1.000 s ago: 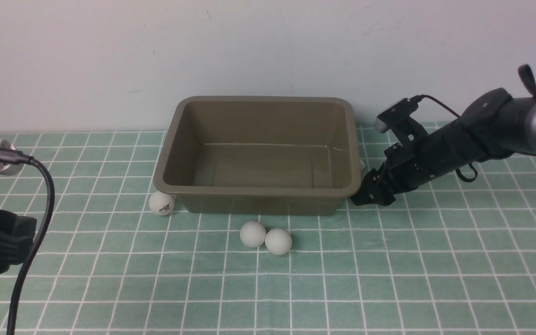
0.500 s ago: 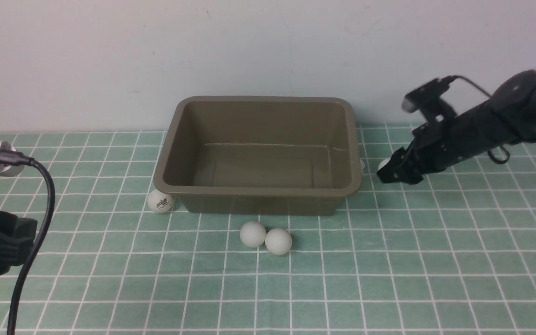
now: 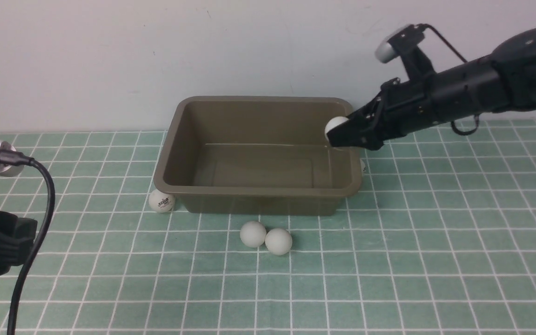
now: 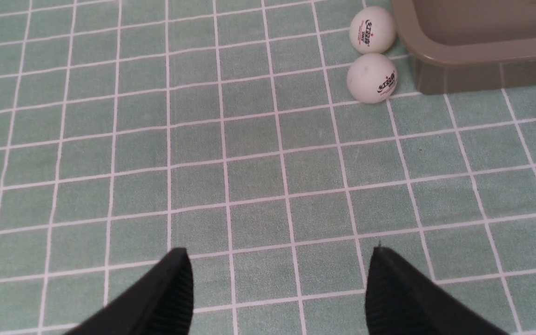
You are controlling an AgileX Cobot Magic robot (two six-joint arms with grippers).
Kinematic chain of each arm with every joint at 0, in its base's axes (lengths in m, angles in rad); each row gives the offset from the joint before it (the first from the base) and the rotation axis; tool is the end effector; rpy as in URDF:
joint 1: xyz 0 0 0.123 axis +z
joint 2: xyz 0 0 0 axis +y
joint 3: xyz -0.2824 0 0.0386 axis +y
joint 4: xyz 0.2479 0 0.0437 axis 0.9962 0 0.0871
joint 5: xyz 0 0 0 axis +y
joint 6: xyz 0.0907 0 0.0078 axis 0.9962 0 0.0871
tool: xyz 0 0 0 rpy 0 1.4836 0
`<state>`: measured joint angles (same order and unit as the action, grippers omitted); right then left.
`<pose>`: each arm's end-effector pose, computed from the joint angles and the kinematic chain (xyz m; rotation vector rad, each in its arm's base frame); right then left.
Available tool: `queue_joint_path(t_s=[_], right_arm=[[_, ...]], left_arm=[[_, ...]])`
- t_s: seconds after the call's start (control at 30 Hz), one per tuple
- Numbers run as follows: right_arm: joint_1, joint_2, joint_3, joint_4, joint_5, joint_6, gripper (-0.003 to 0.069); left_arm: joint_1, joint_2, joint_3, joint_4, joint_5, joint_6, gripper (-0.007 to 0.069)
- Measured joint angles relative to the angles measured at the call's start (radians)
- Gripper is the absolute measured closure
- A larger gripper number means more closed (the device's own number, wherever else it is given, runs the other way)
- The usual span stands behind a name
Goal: Put the table tennis balls in the box on the green coffee tablecloth.
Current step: 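Release the ping pong ball into the bin and lift the gripper away, then reach for and grasp a ping pong ball on the table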
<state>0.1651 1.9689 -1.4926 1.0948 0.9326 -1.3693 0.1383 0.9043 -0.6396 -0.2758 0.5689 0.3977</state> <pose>0.4063 0.1337 0.2420 -1.0495 2.0454 0.8144 0.1737 0.0107 0.2861 0.1046 2.2879 -0.0128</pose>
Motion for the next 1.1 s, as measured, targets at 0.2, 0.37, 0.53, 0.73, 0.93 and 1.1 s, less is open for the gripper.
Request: queue_joint_path(t_s=[0.2,0.37,0.53,0.73,0.93,1.1], right_arm=[[0.059,0.033,-0.015,-0.029,-0.081,-0.012,0.0299],[0.059,0.033,-0.015,-0.03,-0.138,-0.012,0.0239],[0.058,0.033,-0.015,-0.03,-0.213,-0.029,0.0108],[-0.03,0.033,-0.015,-0.082,-0.278,-0.113,0.0134],[-0.113,0.033,-0.015,-0.234,-0.245,-0.288,0.0203],[-0.118,0.036,-0.015,-0.271,-0.229,-0.384,0.0243]], left_arm=[[0.0,0.0,0.0,-0.001,0.017,0.0,0.0178],[0.0,0.0,0.0,-0.001,0.029,0.0,0.0178],[0.0,0.0,0.0,-0.001,0.029,0.0,0.0178],[0.0,0.0,0.0,-0.001,0.038,0.0,0.0178],[0.0,0.0,0.0,-0.001,0.038,0.0,0.0178],[0.0,0.0,0.0,-0.001,0.038,0.0,0.0178]])
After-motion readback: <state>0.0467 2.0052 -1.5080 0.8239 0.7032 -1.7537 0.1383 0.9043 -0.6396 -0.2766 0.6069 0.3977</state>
